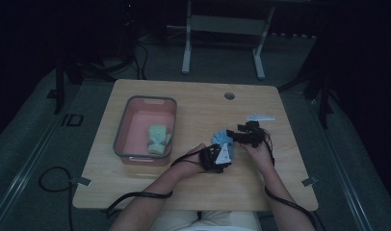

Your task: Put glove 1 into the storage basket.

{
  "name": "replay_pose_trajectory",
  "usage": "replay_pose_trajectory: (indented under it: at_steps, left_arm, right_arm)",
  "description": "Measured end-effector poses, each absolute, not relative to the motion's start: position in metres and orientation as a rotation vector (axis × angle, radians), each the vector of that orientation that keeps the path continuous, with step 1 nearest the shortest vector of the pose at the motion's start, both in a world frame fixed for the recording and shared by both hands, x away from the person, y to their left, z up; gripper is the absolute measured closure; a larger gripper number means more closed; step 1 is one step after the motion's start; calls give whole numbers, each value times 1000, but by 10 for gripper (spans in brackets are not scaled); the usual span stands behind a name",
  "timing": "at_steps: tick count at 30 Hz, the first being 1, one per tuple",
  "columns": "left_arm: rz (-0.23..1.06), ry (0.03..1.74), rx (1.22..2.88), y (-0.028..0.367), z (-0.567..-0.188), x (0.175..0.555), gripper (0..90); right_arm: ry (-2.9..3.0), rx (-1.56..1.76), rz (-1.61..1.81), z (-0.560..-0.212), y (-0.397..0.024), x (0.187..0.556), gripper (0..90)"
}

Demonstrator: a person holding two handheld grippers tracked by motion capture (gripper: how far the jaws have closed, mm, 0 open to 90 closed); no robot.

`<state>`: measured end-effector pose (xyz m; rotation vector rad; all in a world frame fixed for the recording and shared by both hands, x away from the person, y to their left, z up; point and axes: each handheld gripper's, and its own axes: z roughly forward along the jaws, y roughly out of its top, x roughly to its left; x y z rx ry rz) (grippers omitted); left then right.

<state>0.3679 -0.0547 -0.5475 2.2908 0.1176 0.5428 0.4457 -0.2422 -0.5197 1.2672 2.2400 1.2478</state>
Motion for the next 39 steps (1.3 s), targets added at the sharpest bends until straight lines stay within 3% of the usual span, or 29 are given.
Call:
replay_pose_trajectory:
  at_steps: [4,6,12,15,19,21,39]
  left_arm:
    - [613,83,2311,-58,-550,368,574]
    - [638,68,2322,-59,-552,368,676]
    - [647,62,2318,-54,-554,368,740]
    - [603,84,2310,-49,-553,371,775]
    - [579,110,2306,-45,-552,373,801]
    - [574,121,2317,-44,-549,374,809]
    - [621,71,2332,-22,-473,362,824]
  right_arm:
    - [2261,1296,1202,-531,-239,452,302]
    - [2279,1322,1176,-544,-235,453,294]
    - [2308,1317,1176,-556,-230,447,314]
    - [2320,1314,1187,-556,-228,443,418]
    - [2394,1246,1207,-555,-222,441,700]
    - [2410,1209,1210,-553,-220,440,747]
    - [2411,1044,1363,-494,-212,431,776]
